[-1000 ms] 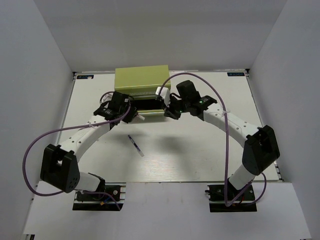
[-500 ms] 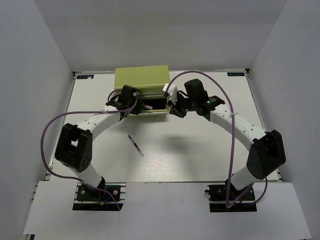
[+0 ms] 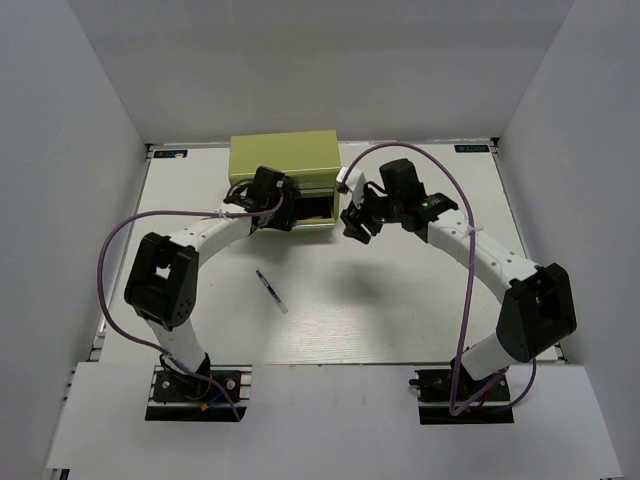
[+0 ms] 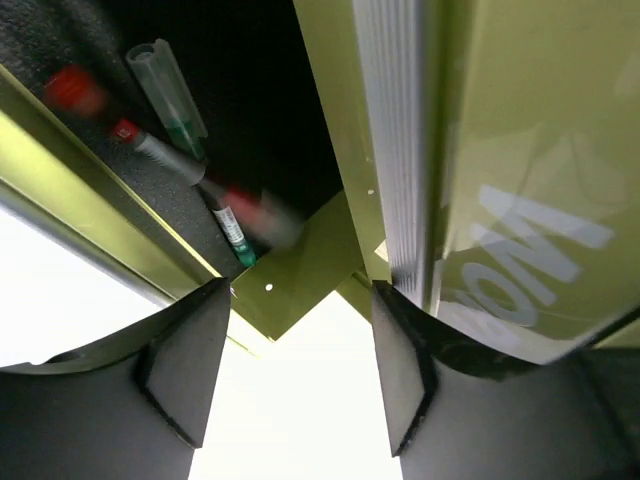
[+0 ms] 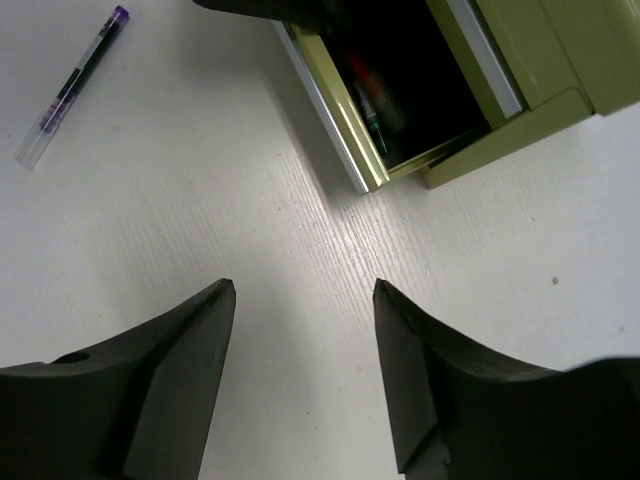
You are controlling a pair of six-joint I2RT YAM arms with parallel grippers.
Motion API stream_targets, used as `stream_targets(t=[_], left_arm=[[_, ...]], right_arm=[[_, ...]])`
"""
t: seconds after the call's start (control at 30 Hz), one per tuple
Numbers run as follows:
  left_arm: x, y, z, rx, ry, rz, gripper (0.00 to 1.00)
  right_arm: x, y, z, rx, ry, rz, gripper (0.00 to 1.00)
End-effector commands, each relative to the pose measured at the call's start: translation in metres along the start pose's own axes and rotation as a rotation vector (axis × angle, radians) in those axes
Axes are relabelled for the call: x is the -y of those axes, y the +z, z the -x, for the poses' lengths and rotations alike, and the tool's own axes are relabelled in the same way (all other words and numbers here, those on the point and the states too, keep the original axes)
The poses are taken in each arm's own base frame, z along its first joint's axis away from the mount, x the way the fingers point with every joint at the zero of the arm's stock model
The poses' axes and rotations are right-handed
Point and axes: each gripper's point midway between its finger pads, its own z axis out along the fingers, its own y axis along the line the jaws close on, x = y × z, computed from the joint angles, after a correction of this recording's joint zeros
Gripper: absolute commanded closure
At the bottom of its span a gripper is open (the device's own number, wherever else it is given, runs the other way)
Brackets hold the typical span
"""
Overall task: Sort the stationery into containers
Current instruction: Place the stationery into the container, then grab a piece of stationery with the right arm
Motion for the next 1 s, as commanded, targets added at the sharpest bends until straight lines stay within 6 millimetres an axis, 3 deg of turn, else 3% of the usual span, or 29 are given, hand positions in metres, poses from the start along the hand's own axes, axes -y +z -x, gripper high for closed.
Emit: stream_targets(t=[0.0, 0.17, 0.23, 0.37, 0.4, 0.43, 0.53, 0.67, 0.77, 0.8, 0.83, 0.87, 0.97], left_arm=[[0.042, -0.027, -0.001, -0.036, -0.009, -0.172, 0.3], [0.023, -0.045, -0.005, -0.086, 0.005, -0.162, 0.3], [0.014, -0.057, -0.006, -0.105, 0.017, -0.154, 0.34], [-0.007, -0.071, -0.002, -0.106, 0.075, -0.12, 0.45], [-0.003, -0.084, -0.003, -0.118, 0.086, -0.14, 0.47], [-0.018, -0.084, -0.001, -0.114, 0.102, -0.104, 0.49], [-0.04, -0.099, -0.002, -0.148, 0.152, -0.064, 0.58], [-0.075, -0.12, 0.006, -0.145, 0.226, -0.037, 0.71], [-0.112, -0.129, 0.029, -0.085, 0.321, 0.012, 0.76], [-0.11, -0.145, 0.04, -0.037, 0.369, -0.034, 0.77], [-0.123, -0.149, 0.045, -0.022, 0.392, -0.023, 0.77], [-0.129, -0.156, 0.047, -0.02, 0.414, -0.032, 0.77], [-0.144, -0.18, 0.058, 0.011, 0.462, -0.093, 0.5]], right_arm=[[-0.01, -0.008, 0.013, 0.051, -0.041, 0.05, 0.35], [-0.022, -0.002, 0.013, 0.052, -0.05, 0.139, 0.33], [-0.032, 0.0, 0.014, 0.059, -0.049, 0.198, 0.37], [-0.045, 0.007, 0.015, 0.068, -0.05, 0.285, 0.53], [-0.048, 0.009, 0.014, 0.061, -0.048, 0.299, 0.58], [-0.052, 0.012, 0.015, 0.059, -0.049, 0.318, 0.65], [-0.059, 0.021, 0.02, 0.05, -0.059, 0.356, 0.73], [-0.073, 0.046, 0.016, 0.0, -0.075, 0.374, 0.75], [-0.092, 0.063, 0.021, -0.04, -0.081, 0.363, 0.69], [-0.099, 0.079, 0.014, -0.082, -0.075, 0.367, 0.68], [-0.11, 0.084, 0.017, -0.095, -0.046, 0.371, 0.68], [-0.112, 0.093, 0.008, -0.135, -0.028, 0.366, 0.64], [-0.136, 0.114, -0.002, -0.192, -0.007, 0.367, 0.57]])
